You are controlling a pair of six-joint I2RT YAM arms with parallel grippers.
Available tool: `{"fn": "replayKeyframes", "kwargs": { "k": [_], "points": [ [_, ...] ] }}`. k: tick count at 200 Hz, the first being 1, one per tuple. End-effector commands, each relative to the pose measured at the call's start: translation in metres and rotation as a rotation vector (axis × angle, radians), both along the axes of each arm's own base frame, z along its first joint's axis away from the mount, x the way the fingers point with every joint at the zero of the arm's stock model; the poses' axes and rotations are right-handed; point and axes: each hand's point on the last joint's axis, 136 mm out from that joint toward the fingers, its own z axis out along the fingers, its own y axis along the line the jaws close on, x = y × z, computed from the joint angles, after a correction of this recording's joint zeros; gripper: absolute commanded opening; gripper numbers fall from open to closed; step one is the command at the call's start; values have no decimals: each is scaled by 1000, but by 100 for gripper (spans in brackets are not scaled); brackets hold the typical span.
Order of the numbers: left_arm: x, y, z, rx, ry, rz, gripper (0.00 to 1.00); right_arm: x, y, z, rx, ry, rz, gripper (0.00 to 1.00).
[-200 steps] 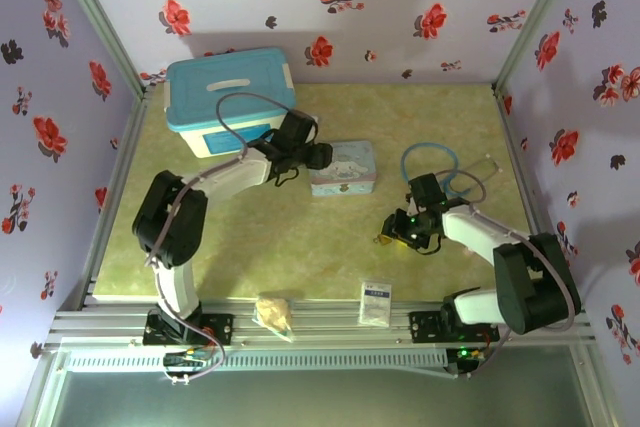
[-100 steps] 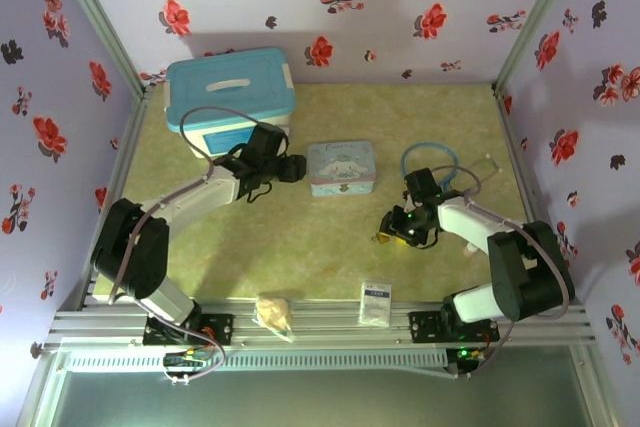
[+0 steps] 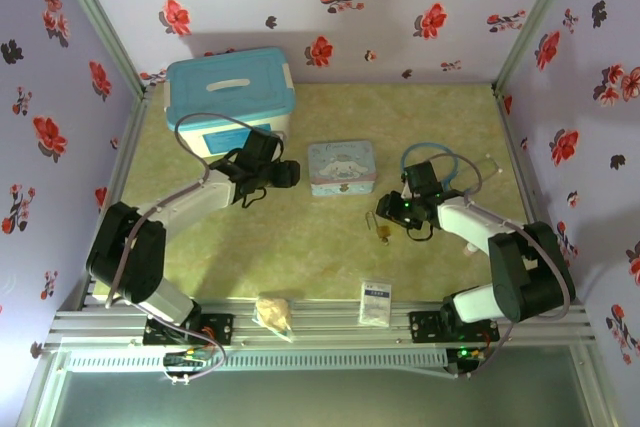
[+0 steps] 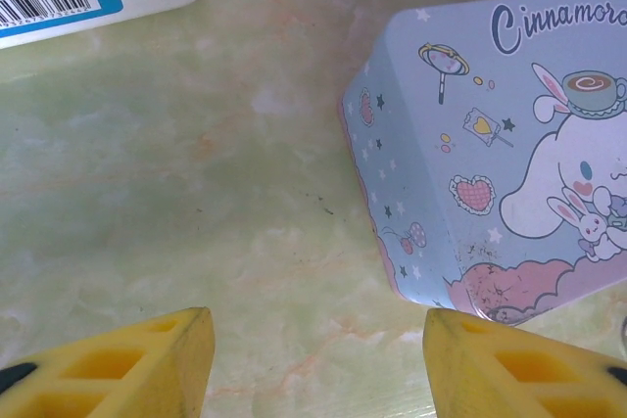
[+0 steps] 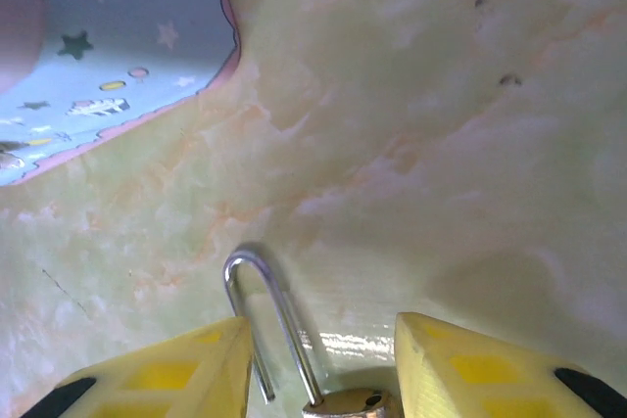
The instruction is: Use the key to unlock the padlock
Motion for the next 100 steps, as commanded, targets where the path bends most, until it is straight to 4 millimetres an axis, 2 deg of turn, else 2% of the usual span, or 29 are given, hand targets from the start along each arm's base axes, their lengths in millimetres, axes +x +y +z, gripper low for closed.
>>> {"fn": "replayKeyframes", "kwargs": {
  "k": [1,28,71,88,100],
  "points": [
    [-1,4,2,-5,-10,17,59,12,0,1,-13,-49,2,44],
    [-4,6,-1,7,-1,13,59,13,9,5,15,-69,42,43],
    [-4,18,4,33,-12,21,59,8,-10,14,-104,-86,56,42],
    [2,38,11,78,-47,50,62,12,-27,28,-203,-127,48,44],
    [11,65,19,134,-106,123,69,22,-55,46,-346,-189,-11,54]
  ]
}}
